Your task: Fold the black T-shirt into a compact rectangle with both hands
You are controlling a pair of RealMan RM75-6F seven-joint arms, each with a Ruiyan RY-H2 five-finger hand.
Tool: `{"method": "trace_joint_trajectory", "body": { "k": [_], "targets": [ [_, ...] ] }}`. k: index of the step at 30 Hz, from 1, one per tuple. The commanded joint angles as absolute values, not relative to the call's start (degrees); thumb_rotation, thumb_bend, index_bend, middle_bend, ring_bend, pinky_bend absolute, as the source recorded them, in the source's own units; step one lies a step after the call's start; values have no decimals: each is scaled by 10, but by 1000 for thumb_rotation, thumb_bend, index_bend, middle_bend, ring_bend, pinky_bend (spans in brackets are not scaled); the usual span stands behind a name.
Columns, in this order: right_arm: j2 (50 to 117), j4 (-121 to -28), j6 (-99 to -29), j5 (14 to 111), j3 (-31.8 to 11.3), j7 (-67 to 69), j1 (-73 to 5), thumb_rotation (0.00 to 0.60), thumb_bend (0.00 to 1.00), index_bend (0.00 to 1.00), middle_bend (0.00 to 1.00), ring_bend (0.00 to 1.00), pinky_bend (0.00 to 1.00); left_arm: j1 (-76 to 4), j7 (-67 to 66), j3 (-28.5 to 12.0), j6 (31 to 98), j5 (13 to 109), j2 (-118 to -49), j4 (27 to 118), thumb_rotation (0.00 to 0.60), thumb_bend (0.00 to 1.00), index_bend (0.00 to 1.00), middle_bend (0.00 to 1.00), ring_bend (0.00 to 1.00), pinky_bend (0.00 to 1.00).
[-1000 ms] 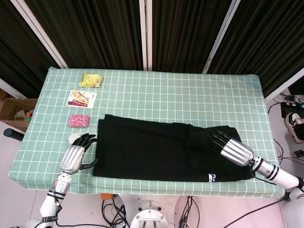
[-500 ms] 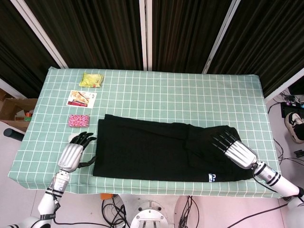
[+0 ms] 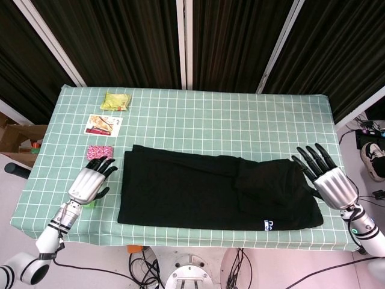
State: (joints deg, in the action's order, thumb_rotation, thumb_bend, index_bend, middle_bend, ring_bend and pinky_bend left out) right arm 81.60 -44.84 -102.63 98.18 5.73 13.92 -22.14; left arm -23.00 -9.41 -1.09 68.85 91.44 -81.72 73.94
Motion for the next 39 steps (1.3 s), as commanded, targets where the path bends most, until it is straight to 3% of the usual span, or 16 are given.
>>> {"method": "trace_joint_trajectory", "body": {
  "k": [1,10,30,39],
  "targets": [
    [704,-653,-992,953,25,73,-225,600,0,0,0,0,0,-259,-74,-5,669,938,-845,675,600,261,268,149,94,199],
    [667,-731,-986,932,-8,59,-206,600,0,0,0,0,0,-276,-40,5,669,949,-888,591,600,166,222,136,94,188],
    [695,-698,-978,937,-30,78,-173,600,0,0,0,0,0,-315,10,11,645,946,-921,583,600,119,235,136,94,187],
    [707,-683,-959,941,-22,93,-161,600,0,0,0,0,0,-321,62,11,664,948,-930,580,600,125,321,140,95,188]
  ]
}}
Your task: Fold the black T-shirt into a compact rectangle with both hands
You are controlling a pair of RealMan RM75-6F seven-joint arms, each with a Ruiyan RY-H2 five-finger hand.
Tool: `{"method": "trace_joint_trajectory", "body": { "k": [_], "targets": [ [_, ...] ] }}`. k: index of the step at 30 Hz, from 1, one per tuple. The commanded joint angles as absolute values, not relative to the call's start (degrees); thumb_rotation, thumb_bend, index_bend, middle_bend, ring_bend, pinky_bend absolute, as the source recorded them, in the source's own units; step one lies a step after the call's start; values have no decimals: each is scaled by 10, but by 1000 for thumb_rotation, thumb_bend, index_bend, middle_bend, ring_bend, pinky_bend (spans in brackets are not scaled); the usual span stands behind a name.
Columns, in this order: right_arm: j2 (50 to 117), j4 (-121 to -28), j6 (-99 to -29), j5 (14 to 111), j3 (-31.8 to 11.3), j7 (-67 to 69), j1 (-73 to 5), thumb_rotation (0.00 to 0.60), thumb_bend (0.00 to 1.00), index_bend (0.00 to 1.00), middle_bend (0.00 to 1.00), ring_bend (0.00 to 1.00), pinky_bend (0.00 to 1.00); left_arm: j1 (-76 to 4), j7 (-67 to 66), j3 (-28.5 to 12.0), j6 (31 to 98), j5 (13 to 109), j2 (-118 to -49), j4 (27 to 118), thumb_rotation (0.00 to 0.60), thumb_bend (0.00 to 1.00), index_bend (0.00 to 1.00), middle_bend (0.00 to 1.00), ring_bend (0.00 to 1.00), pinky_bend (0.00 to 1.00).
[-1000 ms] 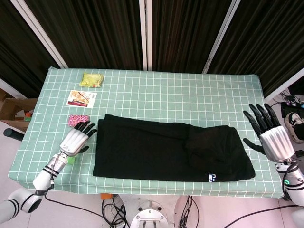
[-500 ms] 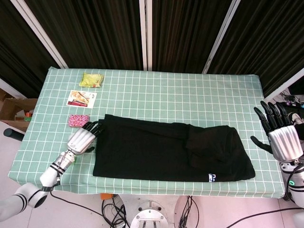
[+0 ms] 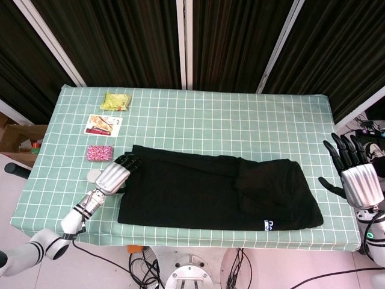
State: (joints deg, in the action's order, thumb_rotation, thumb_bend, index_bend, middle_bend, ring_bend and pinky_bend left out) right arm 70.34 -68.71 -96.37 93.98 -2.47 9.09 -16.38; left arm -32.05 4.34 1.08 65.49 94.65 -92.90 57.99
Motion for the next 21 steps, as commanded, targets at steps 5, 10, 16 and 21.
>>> {"method": "trace_joint_trajectory", "body": {
  "k": [5,10,16,21],
  "targets": [
    [720,-671,-951,941,-22,101,-157,600,0,0,0,0,0,-325,102,22,666,956,-922,586,600,226,370,144,95,188],
    [732,-658,-945,941,-23,103,-155,600,0,0,0,0,0,-330,107,32,659,961,-915,593,600,413,396,145,95,187],
    [741,-648,-945,943,-27,109,-152,600,0,0,0,0,0,-332,107,32,661,958,-917,596,600,604,448,155,95,188],
    [746,-643,-949,946,-30,115,-150,600,0,0,0,0,0,-330,102,30,667,955,-925,592,600,630,547,188,99,188]
  ]
}}
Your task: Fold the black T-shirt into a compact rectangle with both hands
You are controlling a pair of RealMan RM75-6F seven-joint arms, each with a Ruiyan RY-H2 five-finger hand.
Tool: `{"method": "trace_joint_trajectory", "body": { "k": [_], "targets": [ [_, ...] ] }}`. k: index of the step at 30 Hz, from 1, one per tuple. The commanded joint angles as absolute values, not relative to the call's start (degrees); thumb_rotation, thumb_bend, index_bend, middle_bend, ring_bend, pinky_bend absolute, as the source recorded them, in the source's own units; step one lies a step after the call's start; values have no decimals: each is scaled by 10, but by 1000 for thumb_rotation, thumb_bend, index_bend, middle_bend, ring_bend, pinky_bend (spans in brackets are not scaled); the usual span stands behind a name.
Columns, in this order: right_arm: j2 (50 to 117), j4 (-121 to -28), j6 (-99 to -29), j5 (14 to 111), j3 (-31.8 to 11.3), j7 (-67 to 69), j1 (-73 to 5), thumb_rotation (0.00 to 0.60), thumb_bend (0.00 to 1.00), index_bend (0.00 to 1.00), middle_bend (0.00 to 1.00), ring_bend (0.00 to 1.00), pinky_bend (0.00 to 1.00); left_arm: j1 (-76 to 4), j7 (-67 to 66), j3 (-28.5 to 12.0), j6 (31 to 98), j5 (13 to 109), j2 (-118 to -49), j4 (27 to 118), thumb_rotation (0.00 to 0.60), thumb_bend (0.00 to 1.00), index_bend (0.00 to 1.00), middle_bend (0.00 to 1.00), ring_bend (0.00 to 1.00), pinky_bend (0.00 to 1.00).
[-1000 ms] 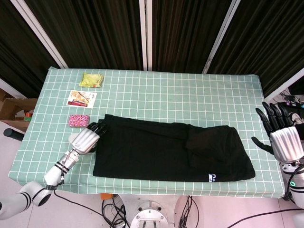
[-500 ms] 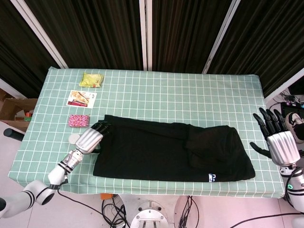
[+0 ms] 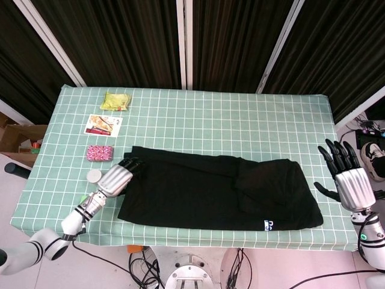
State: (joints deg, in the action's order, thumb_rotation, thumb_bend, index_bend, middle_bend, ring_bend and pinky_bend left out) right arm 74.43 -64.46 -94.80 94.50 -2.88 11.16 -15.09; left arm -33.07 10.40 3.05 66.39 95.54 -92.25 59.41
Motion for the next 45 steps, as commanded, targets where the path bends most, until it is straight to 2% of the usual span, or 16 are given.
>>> {"method": "trace_joint_trajectory", "body": {
  "k": [1,11,18,23,29,33,38,45],
  "targets": [
    [747,-641,-949,946,-30,116,-150,600,0,0,0,0,0,-328,99,30,670,955,-926,591,600,631,562,196,103,188],
    [765,-616,-961,949,-43,141,-153,600,0,0,0,0,0,-302,34,20,737,956,-905,610,600,634,628,254,134,189],
    [774,-605,-967,954,-50,155,-160,600,0,0,0,0,0,-272,2,0,771,922,-826,671,600,632,623,251,134,188],
    [785,-590,-972,953,-53,169,-161,600,0,0,0,0,0,-260,-21,-10,771,901,-772,726,600,632,610,244,134,188],
    [793,-567,-979,945,-60,190,-159,600,0,0,0,0,0,-281,-41,-27,724,878,-731,862,600,637,606,243,134,189],
    [788,-562,-987,939,-67,201,-156,600,0,0,0,0,0,-313,-74,-49,680,860,-728,946,600,638,605,243,134,188],
    [777,-564,-1000,932,-75,213,-150,600,0,0,0,0,0,-365,-148,-86,623,823,-758,1014,600,641,602,246,134,188],
    [765,-567,-1013,917,-86,226,-138,600,0,0,0,0,0,-456,-286,-140,549,726,-822,1063,600,641,592,248,134,188]
  ]
}}
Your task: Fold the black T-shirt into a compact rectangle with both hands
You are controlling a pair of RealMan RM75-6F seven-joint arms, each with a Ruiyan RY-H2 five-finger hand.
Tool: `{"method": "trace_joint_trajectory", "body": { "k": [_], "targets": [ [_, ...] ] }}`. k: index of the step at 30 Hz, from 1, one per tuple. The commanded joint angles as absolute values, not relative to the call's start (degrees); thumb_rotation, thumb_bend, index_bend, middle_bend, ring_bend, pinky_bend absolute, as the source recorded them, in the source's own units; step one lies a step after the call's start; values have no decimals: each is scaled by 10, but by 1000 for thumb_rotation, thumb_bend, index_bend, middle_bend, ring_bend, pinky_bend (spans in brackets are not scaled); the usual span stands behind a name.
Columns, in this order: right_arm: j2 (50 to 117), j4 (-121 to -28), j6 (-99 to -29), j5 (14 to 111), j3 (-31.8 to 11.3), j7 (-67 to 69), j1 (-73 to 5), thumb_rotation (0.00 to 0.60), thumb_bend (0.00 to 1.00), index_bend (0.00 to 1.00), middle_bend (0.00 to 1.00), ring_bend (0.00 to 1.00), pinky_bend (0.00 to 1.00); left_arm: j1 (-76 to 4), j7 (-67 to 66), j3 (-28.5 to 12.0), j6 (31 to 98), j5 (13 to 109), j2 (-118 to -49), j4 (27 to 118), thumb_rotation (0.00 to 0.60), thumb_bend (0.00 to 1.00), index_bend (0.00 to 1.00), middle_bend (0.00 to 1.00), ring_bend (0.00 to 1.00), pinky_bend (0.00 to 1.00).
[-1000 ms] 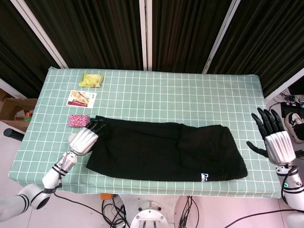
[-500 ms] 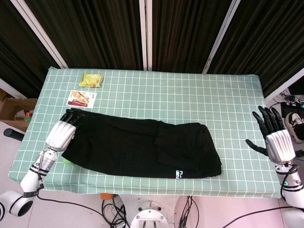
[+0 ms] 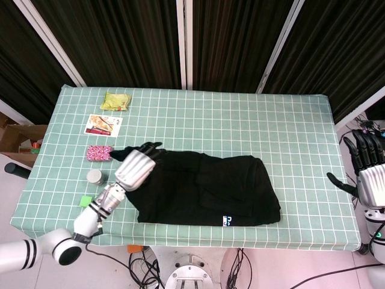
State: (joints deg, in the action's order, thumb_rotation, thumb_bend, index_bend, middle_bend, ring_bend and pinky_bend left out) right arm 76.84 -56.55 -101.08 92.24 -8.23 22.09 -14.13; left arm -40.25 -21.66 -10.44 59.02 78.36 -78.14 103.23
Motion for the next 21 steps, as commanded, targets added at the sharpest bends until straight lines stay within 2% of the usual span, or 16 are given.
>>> {"method": "trace_joint_trajectory", "body": {
  "k": [1,8,21],
  "targets": [
    [764,-566,-1014,915,-87,229,-136,600,0,0,0,0,0,-469,-301,-147,542,712,-832,1064,600,641,591,248,134,188],
    [758,-559,-1012,900,-94,246,-127,600,0,0,0,0,0,-579,-386,-194,495,597,-910,1038,600,649,588,248,134,189],
    [761,-535,-994,882,-101,274,-123,600,0,0,0,0,0,-772,-513,-223,487,390,-1036,912,600,647,584,246,134,188]
  ]
}}
